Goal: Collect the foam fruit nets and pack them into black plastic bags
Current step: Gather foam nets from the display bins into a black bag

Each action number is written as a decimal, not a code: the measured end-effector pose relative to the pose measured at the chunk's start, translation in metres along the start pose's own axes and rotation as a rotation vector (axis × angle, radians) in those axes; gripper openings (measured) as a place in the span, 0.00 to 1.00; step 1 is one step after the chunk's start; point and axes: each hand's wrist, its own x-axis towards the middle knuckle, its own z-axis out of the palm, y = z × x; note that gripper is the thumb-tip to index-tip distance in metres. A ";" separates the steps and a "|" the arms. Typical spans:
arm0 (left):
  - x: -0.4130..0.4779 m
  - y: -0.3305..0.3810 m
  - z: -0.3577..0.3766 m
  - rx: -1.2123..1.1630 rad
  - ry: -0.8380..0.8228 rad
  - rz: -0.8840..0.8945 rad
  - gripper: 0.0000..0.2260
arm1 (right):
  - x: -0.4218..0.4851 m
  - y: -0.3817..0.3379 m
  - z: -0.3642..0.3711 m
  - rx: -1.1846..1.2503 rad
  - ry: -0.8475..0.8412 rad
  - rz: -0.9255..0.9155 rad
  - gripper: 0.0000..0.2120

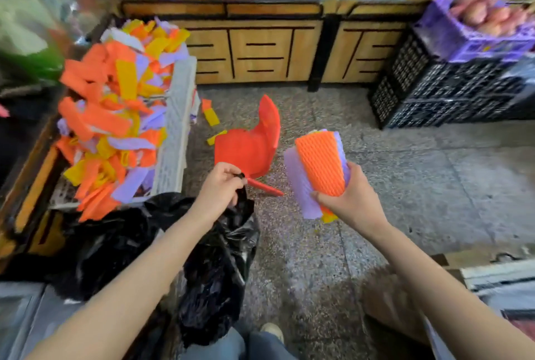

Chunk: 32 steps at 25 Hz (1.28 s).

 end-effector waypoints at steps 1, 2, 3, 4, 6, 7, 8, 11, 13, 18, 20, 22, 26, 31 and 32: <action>0.016 0.006 -0.001 0.121 -0.003 0.028 0.06 | 0.012 0.001 -0.011 0.004 0.022 0.002 0.39; 0.034 0.012 -0.004 0.262 -0.004 0.080 0.05 | 0.023 0.001 -0.019 0.007 0.040 0.005 0.39; 0.051 0.017 -0.009 0.408 -0.014 0.141 0.06 | 0.033 0.000 -0.025 0.007 0.052 0.006 0.39; 0.071 0.024 -0.014 0.529 -0.033 0.192 0.06 | 0.045 -0.001 -0.031 0.004 0.067 0.007 0.40; 0.111 0.045 -0.017 0.681 -0.061 0.289 0.05 | 0.070 -0.006 -0.042 -0.015 0.103 0.011 0.40; 0.124 0.057 -0.017 0.739 -0.039 0.344 0.03 | 0.078 -0.009 -0.047 -0.024 0.107 0.004 0.39; 0.141 0.073 -0.013 0.774 -0.006 0.408 0.02 | 0.090 -0.012 -0.051 -0.025 0.116 0.005 0.39; 0.179 0.134 0.012 0.713 0.070 0.615 0.03 | 0.121 -0.022 -0.065 0.009 0.133 0.006 0.40; 0.199 0.173 0.036 0.614 0.076 0.718 0.04 | 0.135 -0.027 -0.071 0.012 0.149 -0.018 0.41; 0.234 0.248 0.120 0.194 -0.165 0.785 0.05 | 0.168 -0.022 -0.078 -0.188 0.086 -0.115 0.44; 0.238 0.271 0.155 0.020 -0.288 0.685 0.06 | 0.191 -0.008 -0.077 -0.362 -0.031 -0.147 0.44; 0.247 0.292 0.188 -0.134 -0.387 0.555 0.08 | 0.226 0.016 -0.085 -0.484 -0.115 -0.062 0.44; 0.290 0.321 0.233 -0.022 -0.441 0.464 0.04 | 0.310 0.075 -0.148 -0.366 0.089 0.258 0.40; 0.361 0.341 0.276 0.288 -0.486 0.431 0.02 | 0.401 0.111 -0.236 -0.214 0.374 0.321 0.38; 0.372 0.345 0.284 0.362 -0.487 0.435 0.04 | 0.418 0.111 -0.246 -0.203 0.406 0.310 0.39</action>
